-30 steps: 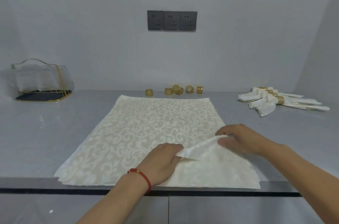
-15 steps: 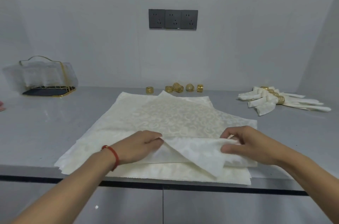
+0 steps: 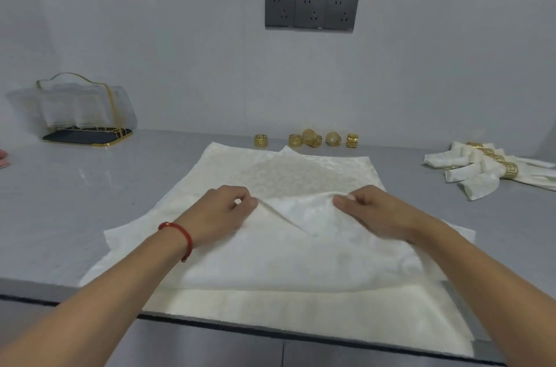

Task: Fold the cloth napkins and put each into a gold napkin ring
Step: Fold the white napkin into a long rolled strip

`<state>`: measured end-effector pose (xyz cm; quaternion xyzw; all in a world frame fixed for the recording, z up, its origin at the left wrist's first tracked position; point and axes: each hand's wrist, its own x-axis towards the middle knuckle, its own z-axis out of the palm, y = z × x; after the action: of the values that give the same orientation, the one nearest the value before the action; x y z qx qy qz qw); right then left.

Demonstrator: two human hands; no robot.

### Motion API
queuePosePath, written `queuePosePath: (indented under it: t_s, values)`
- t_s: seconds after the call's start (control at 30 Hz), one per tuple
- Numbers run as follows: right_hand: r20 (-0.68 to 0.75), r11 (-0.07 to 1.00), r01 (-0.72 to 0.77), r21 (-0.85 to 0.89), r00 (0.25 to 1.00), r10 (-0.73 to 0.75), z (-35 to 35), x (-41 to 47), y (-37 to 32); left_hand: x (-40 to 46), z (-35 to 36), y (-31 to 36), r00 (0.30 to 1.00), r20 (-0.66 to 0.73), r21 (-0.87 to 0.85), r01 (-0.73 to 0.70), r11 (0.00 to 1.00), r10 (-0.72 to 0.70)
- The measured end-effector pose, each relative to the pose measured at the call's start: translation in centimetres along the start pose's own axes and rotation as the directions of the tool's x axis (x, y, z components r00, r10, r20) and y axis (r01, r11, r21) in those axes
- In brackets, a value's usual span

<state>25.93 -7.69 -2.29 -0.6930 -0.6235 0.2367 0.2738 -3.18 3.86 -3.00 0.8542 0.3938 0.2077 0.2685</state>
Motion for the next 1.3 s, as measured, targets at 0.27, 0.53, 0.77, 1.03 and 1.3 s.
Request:
queuePosePath:
  t_s: [0.27,0.53,0.77,1.03,1.3]
  values:
    - [-0.345,0.840,-0.270,-0.472,0.933,0.106,0.6,13.0,2.1,12.5,1.6,-3.3,0.988,-0.149,0.570,0.122,0.812,-0.044]
    - [-0.238,0.770,-0.058,-0.636,0.963,-0.123,3.2,17.5,3.5,20.9,4.0,-5.6,0.983,-0.173,0.776,0.176,0.606,-0.065]
    - [0.038,0.817,0.144,-0.559,0.988,-0.149,3.4,18.4,4.9,23.1,5.7,-5.6,0.963,-0.209,0.665,0.011,0.746,0.172]
    - [0.021,0.801,0.097,-0.591,0.994,-0.104,3.1,19.3,4.2,24.5,8.1,-4.7,0.977,0.193,0.492,-0.174,0.853,0.088]
    - [-0.219,0.902,-0.048,-0.429,0.974,-0.053,2.5,24.5,4.2,25.0,8.9,-4.9,0.991,0.100,0.479,-0.123,0.869,0.085]
